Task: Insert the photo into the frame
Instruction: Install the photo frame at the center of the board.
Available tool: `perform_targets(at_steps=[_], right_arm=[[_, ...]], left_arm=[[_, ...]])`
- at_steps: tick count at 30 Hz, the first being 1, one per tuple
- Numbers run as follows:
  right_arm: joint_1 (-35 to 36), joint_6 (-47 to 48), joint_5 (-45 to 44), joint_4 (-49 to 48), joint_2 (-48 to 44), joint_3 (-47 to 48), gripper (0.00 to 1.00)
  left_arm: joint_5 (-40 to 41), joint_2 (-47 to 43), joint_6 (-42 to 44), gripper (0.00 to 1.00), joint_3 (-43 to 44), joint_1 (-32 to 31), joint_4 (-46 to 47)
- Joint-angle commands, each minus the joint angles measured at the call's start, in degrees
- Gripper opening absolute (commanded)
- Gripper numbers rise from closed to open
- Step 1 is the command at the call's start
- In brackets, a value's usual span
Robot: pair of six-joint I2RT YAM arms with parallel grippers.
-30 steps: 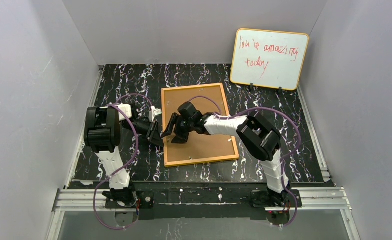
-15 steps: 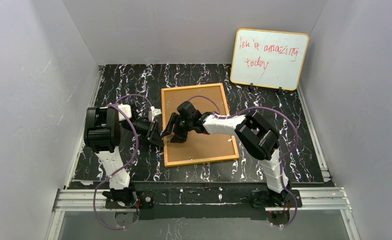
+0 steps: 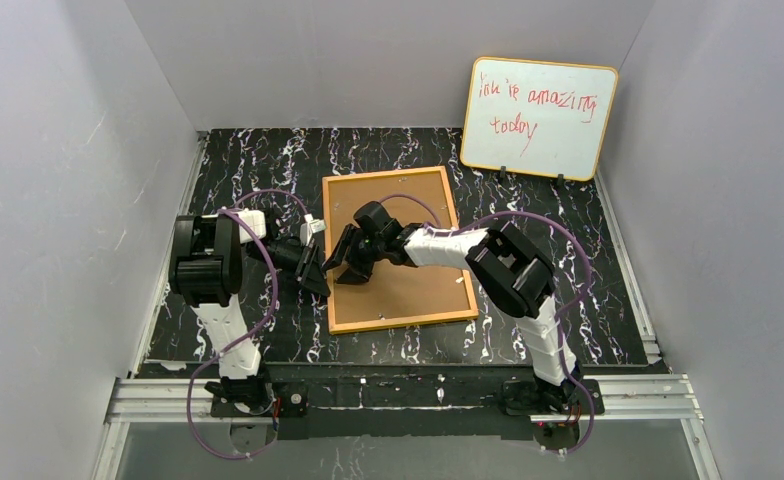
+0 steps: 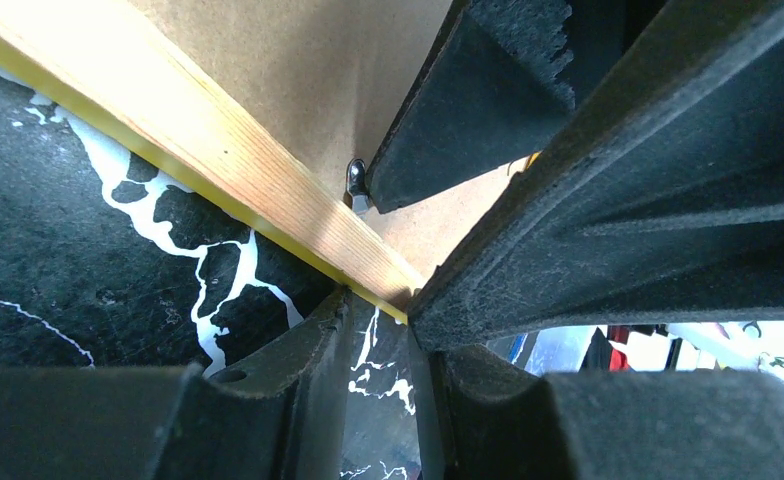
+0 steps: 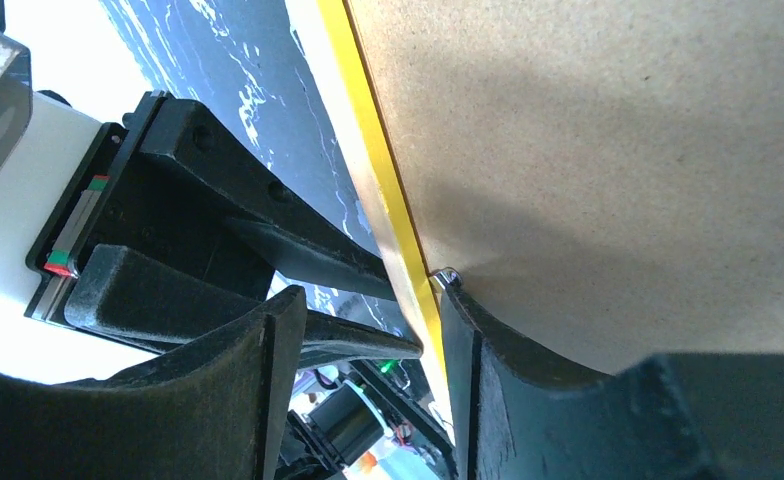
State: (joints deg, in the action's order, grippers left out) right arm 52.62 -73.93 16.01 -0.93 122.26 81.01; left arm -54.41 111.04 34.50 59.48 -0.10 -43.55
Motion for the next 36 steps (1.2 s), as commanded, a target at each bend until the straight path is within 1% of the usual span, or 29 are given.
perform_targets(at_steps=[1, 10, 16, 20, 22, 24, 27, 30, 33, 36], right_arm=[[1.01, -1.39, -3.45, -2.28, 3.05, 2.74, 0.61], [1.09, -1.00, -4.05, -2.52, 2.72, 2.70, 0.60], [0.52, -1.13, -5.14, -5.35, 1.61, 1.90, 0.60], [-0.87, -0.45, -5.00, -6.35, -0.54, 1.68, 0.59], [-1.66, 0.55, -5.29, -6.72, -3.08, 0.33, 0.60], [-2.83, 1.50, -4.72, -7.50, -6.61, -1.94, 0.61], [-5.40, 2.17, -6.10, -8.60, -12.64, -6.67, 0.64], [-10.25, 3.81, -6.41, -7.57, -17.61, -10.12, 0.70], [-15.81, 9.61, -9.06, -2.10, -21.06, -11.25, 0.78], [-21.24, 13.23, -10.59, -1.66, -23.99, -14.38, 0.83]], left_arm=[[4.58, -0.26, 2.50, 0.26, -1.22, -1.30, 3.64], [4.73, -0.29, 2.85, 0.26, -1.06, -1.31, 3.17], [5.05, -1.00, 3.35, 0.26, 0.11, -1.19, 1.95], [4.76, -0.36, 6.62, 0.29, 4.15, -0.01, -3.23], [5.68, -0.57, 9.04, 0.30, 6.07, 0.01, -6.40], [6.94, -1.47, 11.05, 0.32, 7.16, 1.94, -8.35], [8.86, -2.77, 13.59, 0.33, 7.45, 2.28, -9.94], [10.50, -4.00, 14.53, 0.34, 6.39, 2.10, -9.10], [13.14, -4.97, 14.15, 0.34, 4.98, 1.62, -7.01], [13.37, -5.27, 12.28, 0.34, 5.14, 1.59, -5.66]])
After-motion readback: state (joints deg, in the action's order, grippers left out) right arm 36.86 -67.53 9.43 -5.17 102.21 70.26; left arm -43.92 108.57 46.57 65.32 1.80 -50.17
